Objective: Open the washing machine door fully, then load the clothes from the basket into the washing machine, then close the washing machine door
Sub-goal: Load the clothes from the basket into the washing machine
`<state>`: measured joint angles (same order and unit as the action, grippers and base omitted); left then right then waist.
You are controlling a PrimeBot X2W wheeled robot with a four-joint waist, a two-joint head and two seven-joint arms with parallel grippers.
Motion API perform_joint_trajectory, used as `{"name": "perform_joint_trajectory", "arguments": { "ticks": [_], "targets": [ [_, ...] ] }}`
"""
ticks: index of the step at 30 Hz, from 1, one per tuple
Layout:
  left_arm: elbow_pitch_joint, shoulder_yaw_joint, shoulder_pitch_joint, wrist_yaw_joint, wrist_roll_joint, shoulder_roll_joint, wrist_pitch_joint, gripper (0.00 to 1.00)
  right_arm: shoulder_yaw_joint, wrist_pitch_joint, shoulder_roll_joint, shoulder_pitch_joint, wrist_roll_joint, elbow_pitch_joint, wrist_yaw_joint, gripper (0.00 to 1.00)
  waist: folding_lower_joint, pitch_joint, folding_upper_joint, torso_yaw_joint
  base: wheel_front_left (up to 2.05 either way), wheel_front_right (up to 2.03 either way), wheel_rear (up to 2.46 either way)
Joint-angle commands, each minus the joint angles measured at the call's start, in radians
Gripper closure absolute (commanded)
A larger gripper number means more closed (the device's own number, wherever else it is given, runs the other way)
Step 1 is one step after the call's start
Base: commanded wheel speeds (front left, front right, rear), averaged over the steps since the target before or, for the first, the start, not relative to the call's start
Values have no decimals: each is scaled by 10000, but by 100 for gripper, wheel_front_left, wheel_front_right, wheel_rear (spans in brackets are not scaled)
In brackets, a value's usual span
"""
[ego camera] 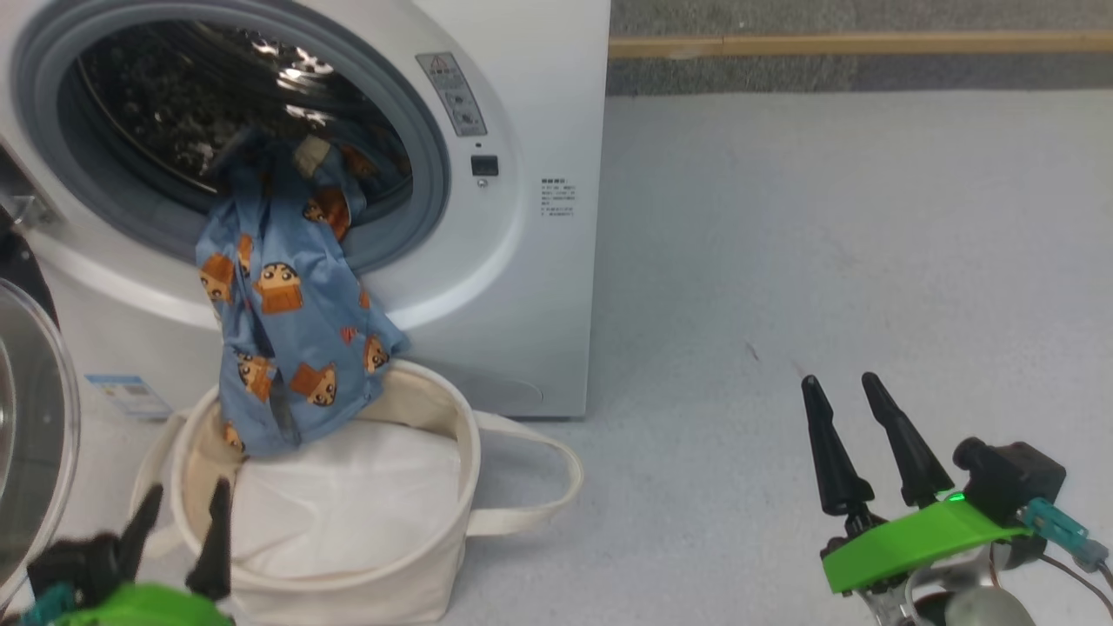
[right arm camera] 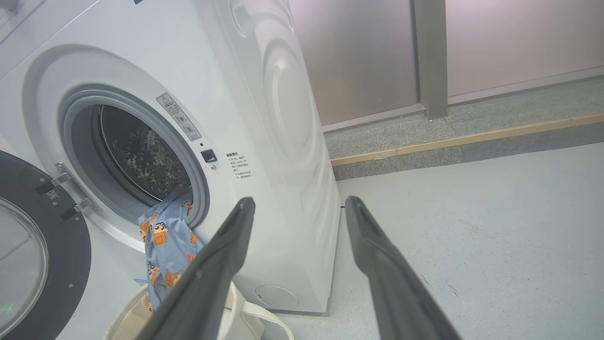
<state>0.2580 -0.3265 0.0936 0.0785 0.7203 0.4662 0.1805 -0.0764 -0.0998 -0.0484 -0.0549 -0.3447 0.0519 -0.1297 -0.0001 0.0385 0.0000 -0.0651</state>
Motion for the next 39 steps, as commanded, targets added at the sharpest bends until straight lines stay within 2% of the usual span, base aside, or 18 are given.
{"name": "perform_joint_trajectory", "arguments": {
  "ticks": [1, 6, 7, 10, 15, 18, 22, 31, 39],
  "targets": [
    [180, 398, 1209, -173, 25, 344, -79, 0, -224, -94, -18, -460, -24, -442, -10, 0, 1, 345, 0, -24, 0, 0, 0],
    [1815, 170, 2813, -833, -16, 272, -258, 0, -333, -149, -18, -814, 14, -672, -10, 0, 1, 1193, 0, -218, 0, 0, 0],
    [2615, 18, 3502, -1057, -168, 309, -358, 0, -367, -199, -18, -984, -30, -759, -10, 0, 1, 1627, 0, -327, 0, 0, 0],
    [3814, -52, 4565, -1477, -130, 231, -380, 0, -427, -283, -18, -1258, -16, -865, -10, 0, 1, 2306, 0, -475, 0, 0, 0],
    [5725, -234, 6166, -1958, 52, 173, -425, 0, -485, -426, -18, -1722, 38, -1091, -10, 0, 1, 3446, 0, -738, 0, 0, 0],
    [6642, -323, 7046, -2063, 314, 211, -516, 0, -470, -489, -18, -2012, 74, -1362, -10, 0, 1, 4190, 0, -864, 0, 0, 0],
    [7153, -573, 7764, -2084, 608, 252, -568, 0, -417, -511, -18, -2263, 183, -1654, -10, 0, 1, 4879, 0, -954, 0, 0, 0],
    [7270, -1592, 9244, -2090, 1801, 795, -528, 0, -277, -318, -18, -2804, 613, -2616, -10, 0, 1, 6671, 0, -1009, 0, 0, 0],
    [7467, -2401, 10171, -2091, 2580, 1138, -117, 0, -315, -337, -18, -2939, 749, -2909, -10, 0, 1, 7466, 0, -981, 0, 0, 0]
  ]
}}
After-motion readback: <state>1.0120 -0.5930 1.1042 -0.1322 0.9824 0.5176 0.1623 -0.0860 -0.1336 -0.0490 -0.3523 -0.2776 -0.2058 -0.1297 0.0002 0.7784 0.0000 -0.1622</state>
